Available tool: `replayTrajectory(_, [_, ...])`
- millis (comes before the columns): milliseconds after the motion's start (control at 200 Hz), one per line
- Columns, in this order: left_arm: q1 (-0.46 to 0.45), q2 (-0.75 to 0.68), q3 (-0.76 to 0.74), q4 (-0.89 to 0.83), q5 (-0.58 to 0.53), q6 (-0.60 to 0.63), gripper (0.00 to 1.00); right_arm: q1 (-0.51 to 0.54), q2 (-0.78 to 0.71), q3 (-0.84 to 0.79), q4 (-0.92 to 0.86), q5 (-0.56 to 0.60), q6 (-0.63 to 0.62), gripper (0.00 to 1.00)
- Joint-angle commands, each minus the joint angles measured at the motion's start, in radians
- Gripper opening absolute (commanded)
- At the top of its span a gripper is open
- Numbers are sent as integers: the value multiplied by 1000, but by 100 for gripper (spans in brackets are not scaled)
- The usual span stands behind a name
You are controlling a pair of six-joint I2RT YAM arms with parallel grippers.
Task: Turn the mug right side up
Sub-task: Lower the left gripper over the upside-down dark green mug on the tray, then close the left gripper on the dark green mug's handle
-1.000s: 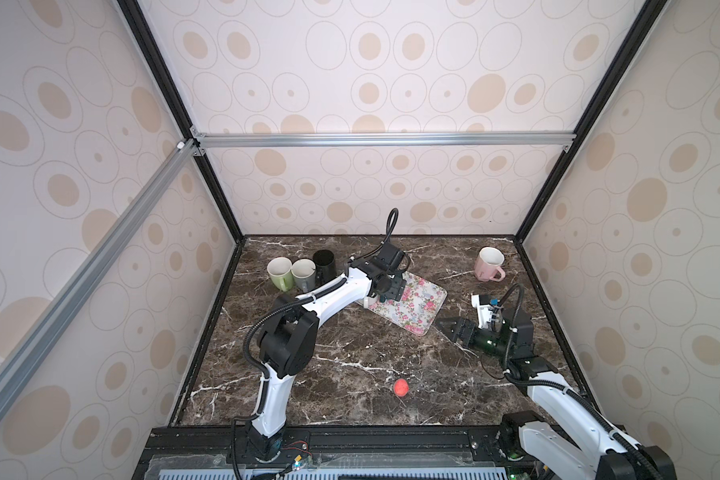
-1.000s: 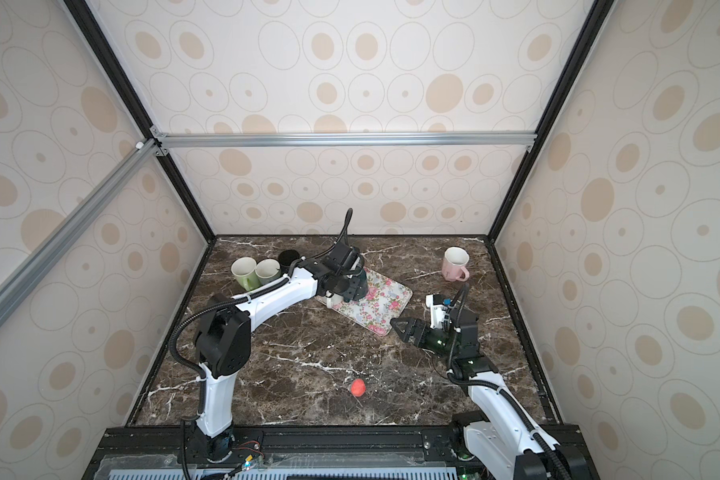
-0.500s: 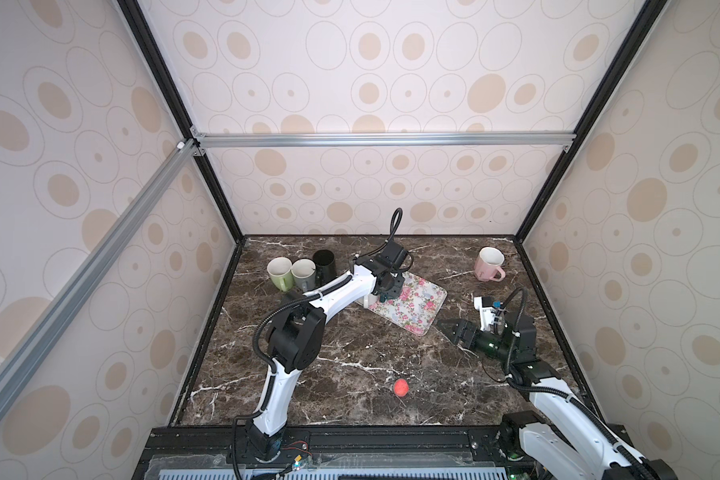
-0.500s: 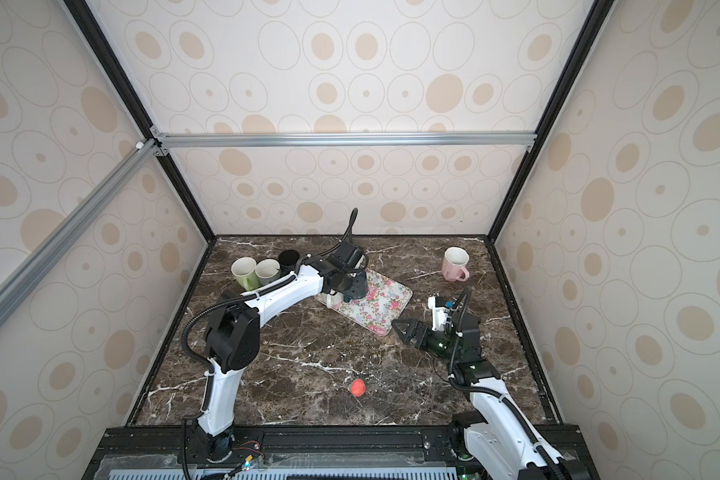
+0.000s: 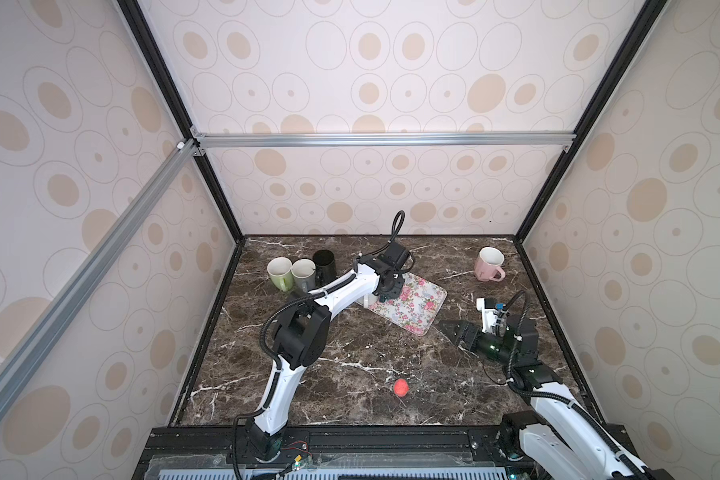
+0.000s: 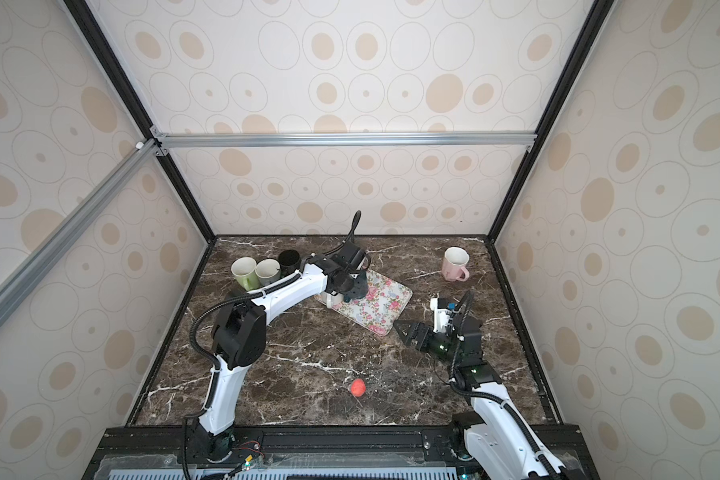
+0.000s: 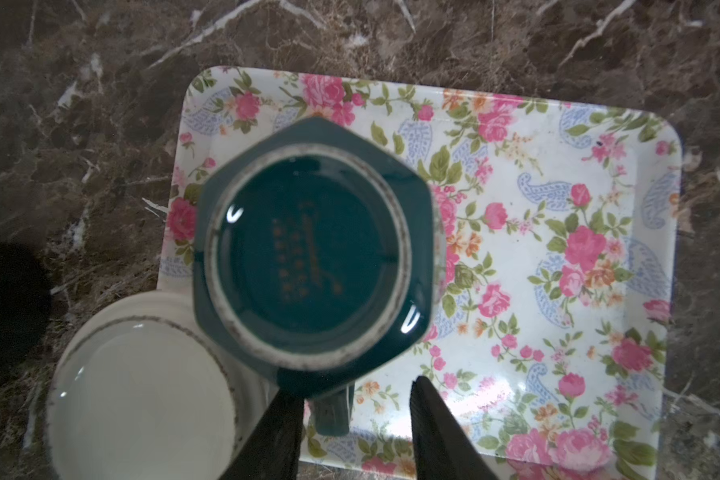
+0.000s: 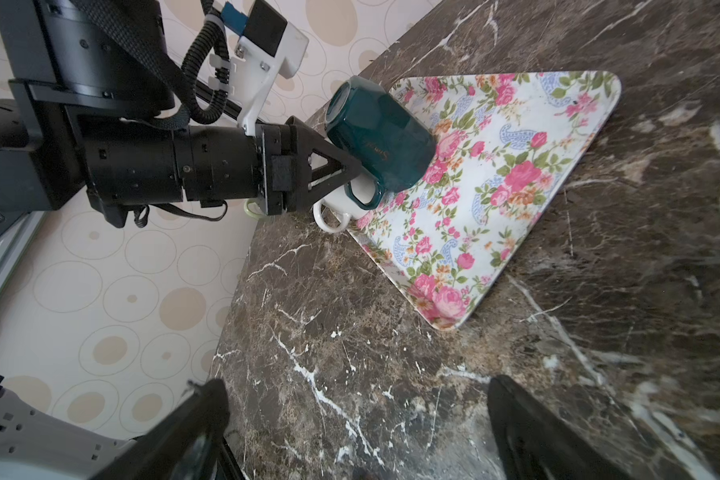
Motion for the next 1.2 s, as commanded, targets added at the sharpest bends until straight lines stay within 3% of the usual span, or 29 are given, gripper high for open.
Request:
replayTrajectory(0, [-2, 17, 55, -35, -23, -6, 41, 7, -3, -23, 14, 9, 3, 100])
replayTrajectory(1195, [-8, 75, 132, -38, 9, -44, 32, 6, 36, -56, 42, 24, 29, 100])
